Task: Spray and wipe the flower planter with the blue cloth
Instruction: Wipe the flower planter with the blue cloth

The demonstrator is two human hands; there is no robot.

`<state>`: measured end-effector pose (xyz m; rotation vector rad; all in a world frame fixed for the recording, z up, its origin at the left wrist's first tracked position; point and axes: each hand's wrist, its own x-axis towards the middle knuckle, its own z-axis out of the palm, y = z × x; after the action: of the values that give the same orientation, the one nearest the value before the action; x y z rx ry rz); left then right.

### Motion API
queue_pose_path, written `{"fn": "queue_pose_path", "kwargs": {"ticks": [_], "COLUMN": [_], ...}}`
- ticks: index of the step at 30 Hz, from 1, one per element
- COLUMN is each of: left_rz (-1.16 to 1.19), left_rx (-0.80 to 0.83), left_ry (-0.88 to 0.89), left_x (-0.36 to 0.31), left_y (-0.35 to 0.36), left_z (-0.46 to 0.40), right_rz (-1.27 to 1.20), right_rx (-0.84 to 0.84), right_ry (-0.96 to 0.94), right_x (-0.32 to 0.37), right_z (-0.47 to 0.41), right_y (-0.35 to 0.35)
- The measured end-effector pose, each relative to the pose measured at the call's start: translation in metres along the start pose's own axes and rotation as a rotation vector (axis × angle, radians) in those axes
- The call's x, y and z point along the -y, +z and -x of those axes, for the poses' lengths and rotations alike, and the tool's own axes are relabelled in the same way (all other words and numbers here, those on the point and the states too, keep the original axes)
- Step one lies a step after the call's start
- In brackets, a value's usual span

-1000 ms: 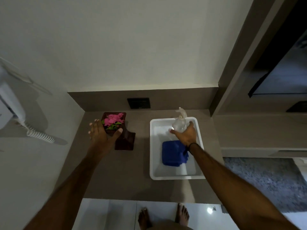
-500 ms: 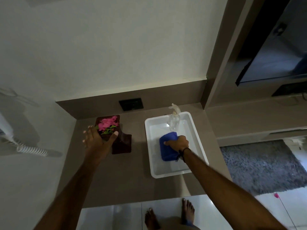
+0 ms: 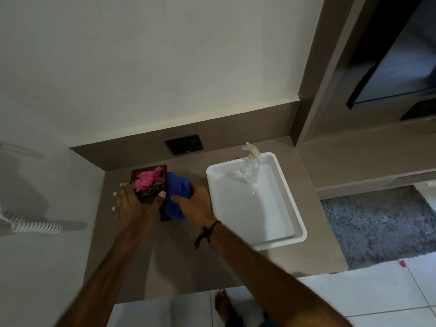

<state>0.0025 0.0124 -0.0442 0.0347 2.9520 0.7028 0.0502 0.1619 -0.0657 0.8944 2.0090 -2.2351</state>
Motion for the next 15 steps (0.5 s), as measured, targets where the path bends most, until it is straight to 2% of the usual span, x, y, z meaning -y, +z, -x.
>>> {"fn": "queue_pose_path", "kwargs": {"ticks": [5,10,15], "left_rz": [-0.002,-0.008,-0.022], "left_rx": [0.025,0.037,0.042], "left_ry": [0.034,0.046,0.045], "left_x": [-0.008,-0.007,-0.008], "left_y": [-0.005,-0.008,-0.01], "left_z": [0.007,0.01,0.01], "right_rz": [0.058,0.314,0.263], "right_rx": [0.017,0.082,0.105], "right_ry": [-0.11,-0.058,0.007], "right_x": [-0.021,-0.026,-0.016], "right_z": [0.0,-0.018,-0.026], "right_y": [0.008,0.014,0.011]}}
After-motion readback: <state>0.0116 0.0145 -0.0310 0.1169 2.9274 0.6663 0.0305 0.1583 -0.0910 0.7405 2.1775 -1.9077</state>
